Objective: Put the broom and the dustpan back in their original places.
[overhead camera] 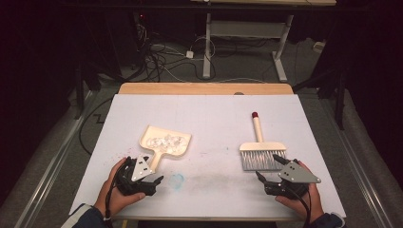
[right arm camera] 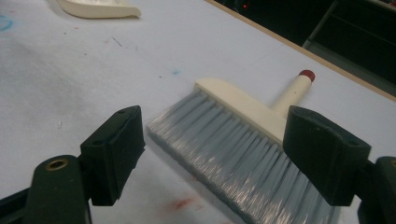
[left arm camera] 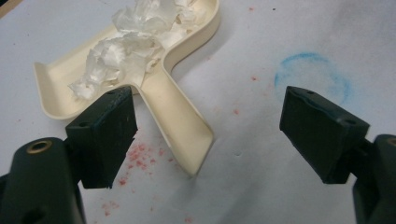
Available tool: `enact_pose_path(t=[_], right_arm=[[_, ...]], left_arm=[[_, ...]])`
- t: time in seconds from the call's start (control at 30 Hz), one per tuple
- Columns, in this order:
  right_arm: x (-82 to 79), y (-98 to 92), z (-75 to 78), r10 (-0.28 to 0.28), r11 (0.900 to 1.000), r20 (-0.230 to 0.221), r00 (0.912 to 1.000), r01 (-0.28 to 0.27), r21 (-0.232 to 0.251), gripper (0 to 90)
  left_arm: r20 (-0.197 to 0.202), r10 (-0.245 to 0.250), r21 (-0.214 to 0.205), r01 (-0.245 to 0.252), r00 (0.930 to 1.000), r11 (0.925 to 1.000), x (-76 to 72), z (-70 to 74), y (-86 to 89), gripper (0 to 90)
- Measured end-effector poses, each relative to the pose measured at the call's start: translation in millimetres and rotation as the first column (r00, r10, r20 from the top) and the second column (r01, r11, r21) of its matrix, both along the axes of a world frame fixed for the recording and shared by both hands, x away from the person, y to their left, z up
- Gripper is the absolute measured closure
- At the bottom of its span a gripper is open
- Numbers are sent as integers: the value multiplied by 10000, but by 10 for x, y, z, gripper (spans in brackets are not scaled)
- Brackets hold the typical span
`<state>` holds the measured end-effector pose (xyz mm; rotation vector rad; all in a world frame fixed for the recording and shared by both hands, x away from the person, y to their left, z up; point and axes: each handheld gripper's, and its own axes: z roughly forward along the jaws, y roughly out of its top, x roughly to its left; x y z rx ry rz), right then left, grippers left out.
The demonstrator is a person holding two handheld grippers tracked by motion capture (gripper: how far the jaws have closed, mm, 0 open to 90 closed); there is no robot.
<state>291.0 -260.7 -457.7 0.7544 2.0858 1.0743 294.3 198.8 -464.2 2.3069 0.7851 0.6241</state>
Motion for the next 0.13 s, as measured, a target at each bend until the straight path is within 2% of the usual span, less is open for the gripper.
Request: enact_pose_path(t=[0.13], right_arm=[[8,0,1,-31,10000,-19,10000,31,43,211]], left_arm=[[-25,-8,-8,8,10000,10000,11,-3,-7,185]])
